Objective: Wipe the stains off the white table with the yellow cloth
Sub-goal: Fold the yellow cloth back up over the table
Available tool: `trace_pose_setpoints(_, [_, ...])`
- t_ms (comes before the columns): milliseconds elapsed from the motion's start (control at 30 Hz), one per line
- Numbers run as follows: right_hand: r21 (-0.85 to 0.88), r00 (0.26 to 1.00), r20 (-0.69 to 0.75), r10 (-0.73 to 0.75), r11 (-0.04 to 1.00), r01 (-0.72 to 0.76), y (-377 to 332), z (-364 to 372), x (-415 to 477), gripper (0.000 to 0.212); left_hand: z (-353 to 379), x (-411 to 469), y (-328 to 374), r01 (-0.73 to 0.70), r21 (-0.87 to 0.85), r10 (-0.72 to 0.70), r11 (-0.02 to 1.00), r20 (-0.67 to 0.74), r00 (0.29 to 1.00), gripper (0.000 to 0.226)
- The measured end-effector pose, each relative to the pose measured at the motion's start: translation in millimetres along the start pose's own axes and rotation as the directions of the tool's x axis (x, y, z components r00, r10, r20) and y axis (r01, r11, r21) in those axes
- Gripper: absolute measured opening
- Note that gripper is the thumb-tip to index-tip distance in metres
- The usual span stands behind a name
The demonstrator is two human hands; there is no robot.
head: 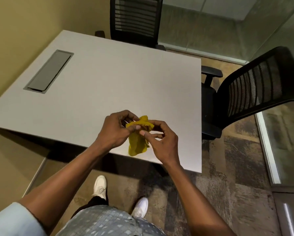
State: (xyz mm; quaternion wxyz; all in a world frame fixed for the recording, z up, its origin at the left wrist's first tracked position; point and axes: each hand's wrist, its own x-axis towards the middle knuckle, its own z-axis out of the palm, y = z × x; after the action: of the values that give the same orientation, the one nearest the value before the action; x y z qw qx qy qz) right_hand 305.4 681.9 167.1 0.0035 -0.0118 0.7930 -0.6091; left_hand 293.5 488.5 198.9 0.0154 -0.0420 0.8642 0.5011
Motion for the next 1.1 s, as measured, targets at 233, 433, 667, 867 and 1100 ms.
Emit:
trace_pose_setpoints(233, [-0.167, 0.977, -0.068, -0.204, 0.967, 0.191, -30.3, 56.0, 36.6, 0.014, -64.0, 25.2, -25.1, -0.240, 0.066, 0.232, 0.969, 0.111, 0.967, 0.071])
trace_pose_setpoints(433, [-0.213, 0.978, 0.049, -0.204, 0.954, 0.210, -61.9, 101.9, 65.8, 0.011, -126.9, 56.3, -46.7, -0.308, 0.101, 0.285, 0.946, 0.196, 0.938, 0.021])
trace_pose_setpoints(667, [-0.163, 0.981, 0.051, -0.189, 0.967, 0.195, -99.4, 137.3, 96.3, 0.013, -199.4, 89.9, -81.1, -0.366, 0.278, 0.284, 0.888, 0.294, 0.912, 0.039])
trace_pose_setpoints(867, [-0.153, 0.978, 0.013, -0.209, 0.966, 0.208, -113.7, 148.7, 112.8, 0.016, -234.7, 115.0, -90.7, -0.417, 0.419, 0.400, 0.807, 0.132, 0.907, 0.026])
trace_pose_setpoints(1100, [-0.215, 0.978, -0.054, -0.204, 0.958, 0.188, -106.8, 148.6, 143.5, 0.009, -255.8, 142.4, -83.1, -0.242, 0.170, 0.236, 0.955, 0.056, 0.970, 0.025])
